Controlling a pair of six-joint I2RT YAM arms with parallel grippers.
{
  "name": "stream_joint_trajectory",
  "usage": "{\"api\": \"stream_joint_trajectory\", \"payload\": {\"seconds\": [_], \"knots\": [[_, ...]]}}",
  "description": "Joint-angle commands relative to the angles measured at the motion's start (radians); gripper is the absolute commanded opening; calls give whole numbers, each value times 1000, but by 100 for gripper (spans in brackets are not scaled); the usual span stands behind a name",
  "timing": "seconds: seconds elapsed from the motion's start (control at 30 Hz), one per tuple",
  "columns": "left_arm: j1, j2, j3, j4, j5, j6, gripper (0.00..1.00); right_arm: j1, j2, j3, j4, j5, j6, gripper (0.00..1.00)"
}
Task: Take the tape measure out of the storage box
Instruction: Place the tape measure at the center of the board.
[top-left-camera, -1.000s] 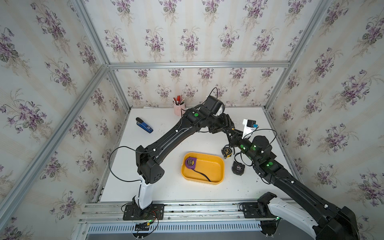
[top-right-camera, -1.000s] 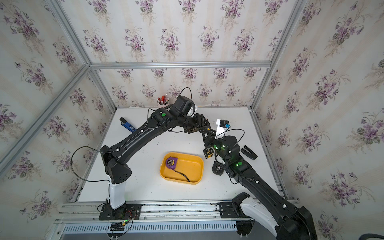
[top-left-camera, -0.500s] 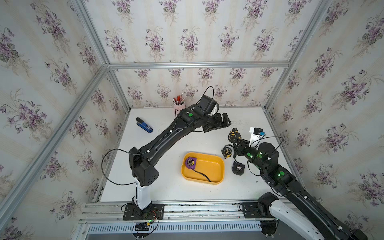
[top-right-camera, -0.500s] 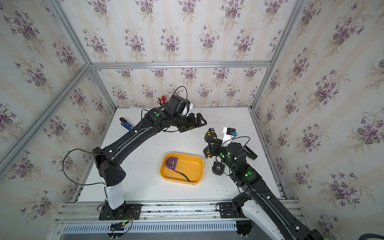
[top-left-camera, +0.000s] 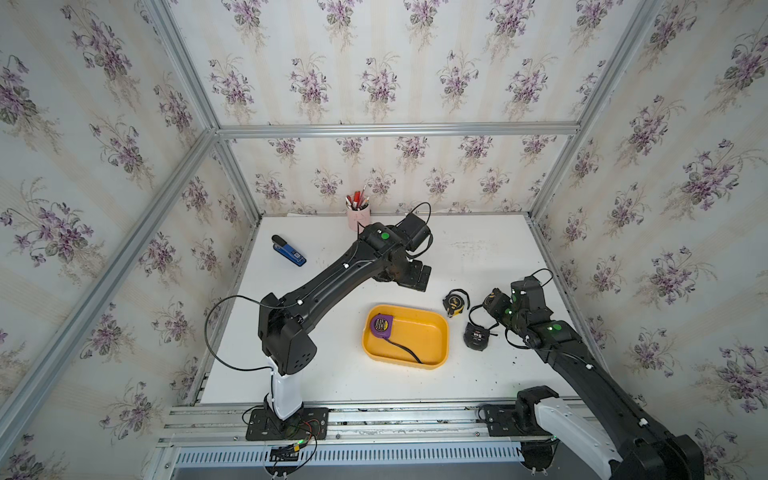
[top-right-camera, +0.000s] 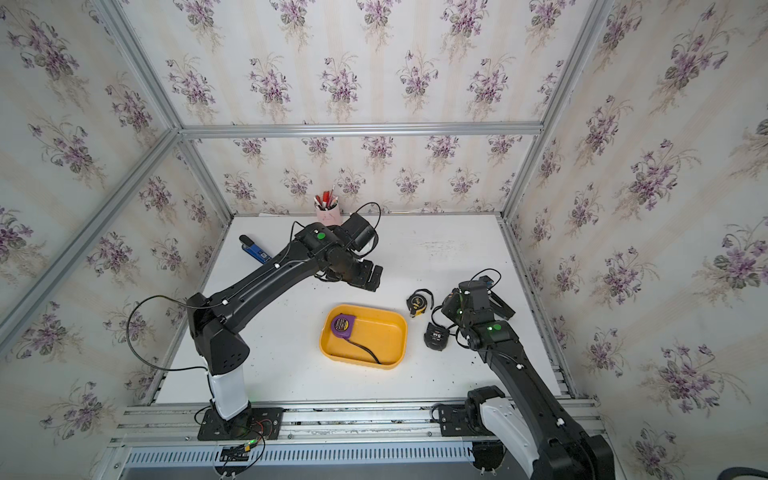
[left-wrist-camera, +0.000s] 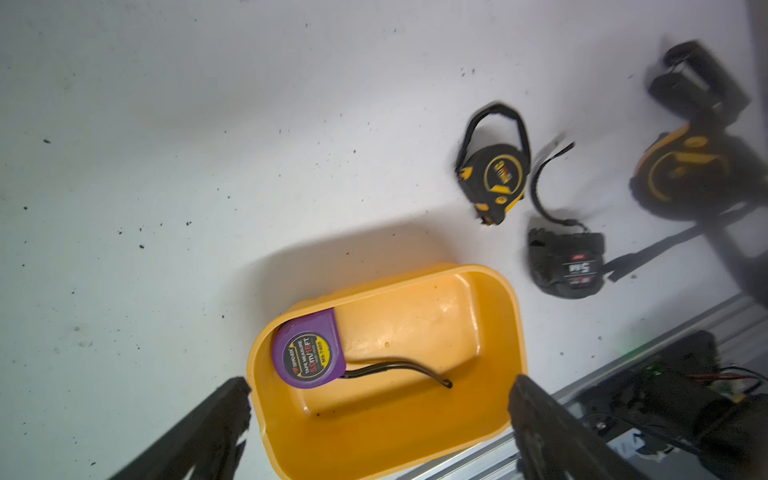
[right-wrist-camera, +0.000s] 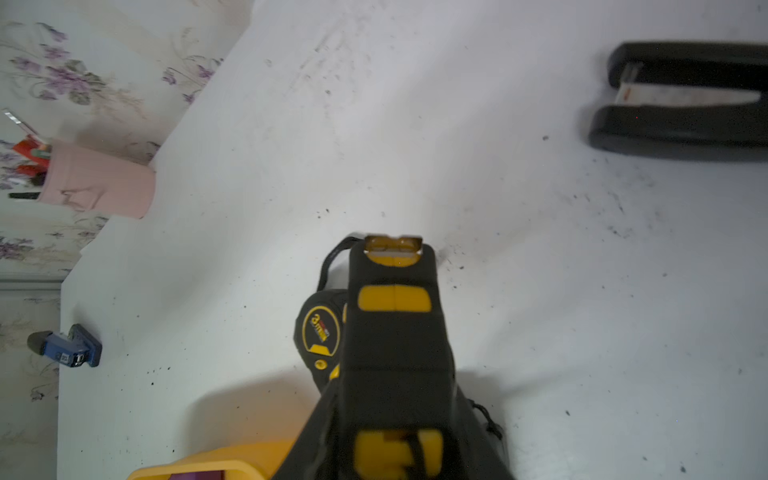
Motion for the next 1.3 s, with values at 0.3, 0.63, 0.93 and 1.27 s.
{"api": "stream_joint_trajectory", "payload": {"seconds": [0.3, 0.63, 0.93, 1.27], "knots": [[-45, -3, -140, -29, -53, 43, 99, -39, 211, 30, 160, -138, 24, 24], [-79, 38, -174, -31, -90, 63, 99, -74, 303, 22, 169, -178, 7, 25], [-83, 46, -225, -14, -91, 54, 99, -77, 340, 18, 150, -187, 6, 30], [-90, 54, -234, -5, -88, 52, 99, -78, 302, 4, 79, -156, -2, 52]]}}
